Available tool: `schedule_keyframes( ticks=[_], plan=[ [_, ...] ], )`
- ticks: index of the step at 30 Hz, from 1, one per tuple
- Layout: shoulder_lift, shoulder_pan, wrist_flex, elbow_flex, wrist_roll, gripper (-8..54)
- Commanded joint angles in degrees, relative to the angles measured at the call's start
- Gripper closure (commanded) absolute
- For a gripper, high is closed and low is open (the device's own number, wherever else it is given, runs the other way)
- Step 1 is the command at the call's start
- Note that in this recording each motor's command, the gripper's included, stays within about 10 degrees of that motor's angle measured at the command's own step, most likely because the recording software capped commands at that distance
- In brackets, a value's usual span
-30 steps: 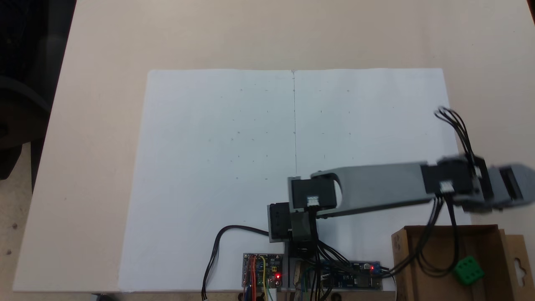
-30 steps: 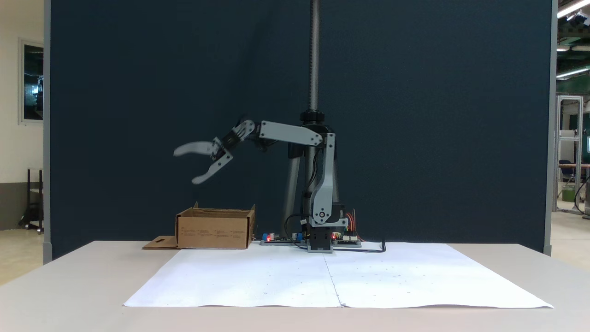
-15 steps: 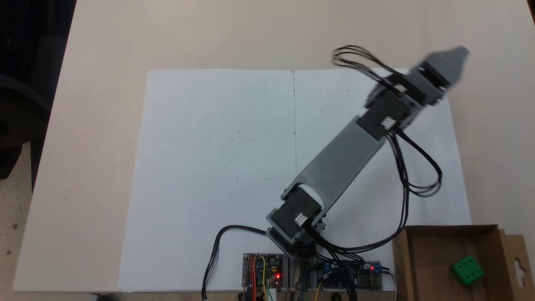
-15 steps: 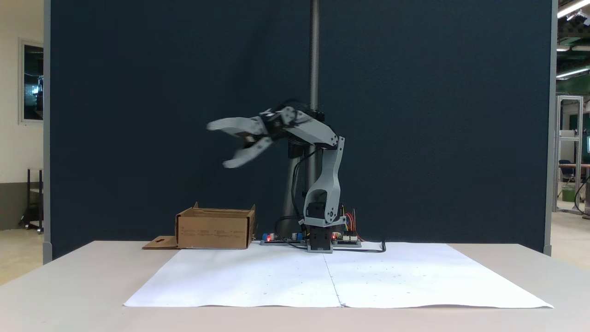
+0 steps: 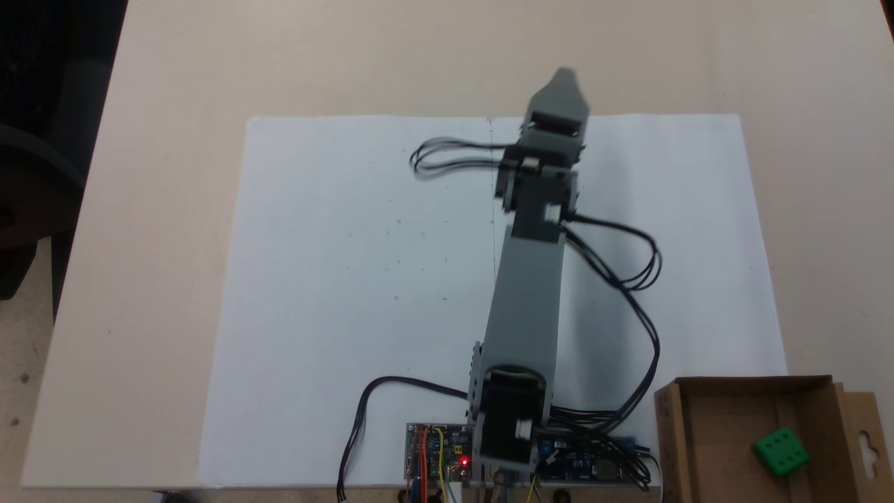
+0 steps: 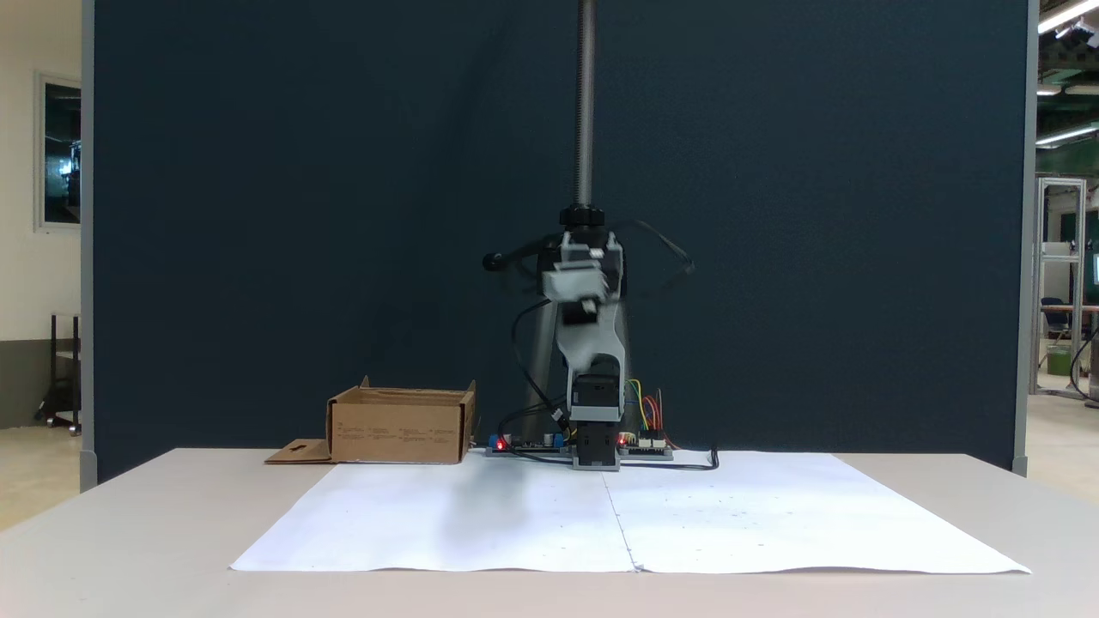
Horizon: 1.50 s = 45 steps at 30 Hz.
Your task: Grasp a green dice and put it in the bin.
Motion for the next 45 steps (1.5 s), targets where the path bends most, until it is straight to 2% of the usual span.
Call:
schedule_keyframes(
  ticks=[1,16,28,38,45],
  plan=[
    [3.60,-1.67,-9.56,2.72,-7.29,0.7],
    [15.64,-4.57,-35.22,35.07,-8.88,0.4],
    [18.11,-4.57,-57.29,56.51,-8.70,0.2],
    [18.37,-4.83,-74.78,65.04,-8.96,0.2],
    [18.37,-4.39,-80.51,65.57,-8.88,-0.4]
  ],
)
